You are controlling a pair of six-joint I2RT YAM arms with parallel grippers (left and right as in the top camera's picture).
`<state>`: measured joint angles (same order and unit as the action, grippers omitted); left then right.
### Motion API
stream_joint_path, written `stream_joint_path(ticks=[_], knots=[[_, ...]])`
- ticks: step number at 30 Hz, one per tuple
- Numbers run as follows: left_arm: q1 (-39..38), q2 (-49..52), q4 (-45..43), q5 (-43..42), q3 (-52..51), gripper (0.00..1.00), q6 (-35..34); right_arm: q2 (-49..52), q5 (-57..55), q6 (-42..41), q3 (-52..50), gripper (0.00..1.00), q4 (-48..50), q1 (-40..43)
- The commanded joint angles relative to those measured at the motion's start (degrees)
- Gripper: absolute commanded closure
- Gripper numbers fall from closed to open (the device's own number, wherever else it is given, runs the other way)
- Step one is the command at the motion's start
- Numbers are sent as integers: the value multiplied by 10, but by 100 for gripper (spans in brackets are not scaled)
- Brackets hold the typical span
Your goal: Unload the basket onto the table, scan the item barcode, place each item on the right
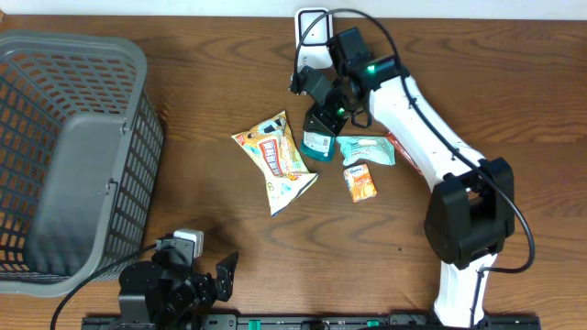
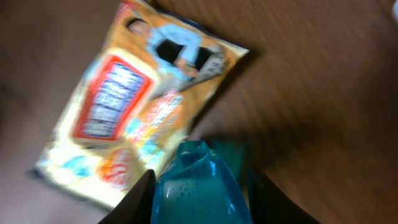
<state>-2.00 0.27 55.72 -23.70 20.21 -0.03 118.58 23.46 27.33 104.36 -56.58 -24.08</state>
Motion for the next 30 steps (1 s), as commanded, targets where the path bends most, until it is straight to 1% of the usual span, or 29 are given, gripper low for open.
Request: stream_joint_path(ticks=[1, 2, 7, 10, 13, 15, 20, 21, 25, 30], knots=[[-2, 0, 9, -5, 0, 1, 0, -12, 118, -46, 58, 92, -45, 12], [-2, 0, 9, -5, 0, 1, 0, -12, 161, -46, 72, 91, -77, 19], [-2, 0, 9, -5, 0, 1, 0, -15, 237, -46, 94, 94, -155, 51], [-2, 0, 9, -5, 0, 1, 0, -22, 276, -46, 95, 94, -180, 76], [-2, 0, 9, -5, 0, 1, 0, -33, 339, -36, 95, 95, -216, 109], [-2, 0, 9, -5, 0, 1, 0, -43, 391, 15, 95, 94, -272, 139], [-2, 0, 9, -5, 0, 1, 0, -47, 486, 145, 95, 94, -390, 182], [-2, 0, 9, -5, 0, 1, 0, -47, 492, 171, 94, 95, -409, 190], [-2, 0, 9, -5, 0, 1, 0, -47, 487, 167, 90, 96, -407, 201], [-2, 0, 9, -5, 0, 1, 0, -47, 480, 195, 90, 97, -407, 196]])
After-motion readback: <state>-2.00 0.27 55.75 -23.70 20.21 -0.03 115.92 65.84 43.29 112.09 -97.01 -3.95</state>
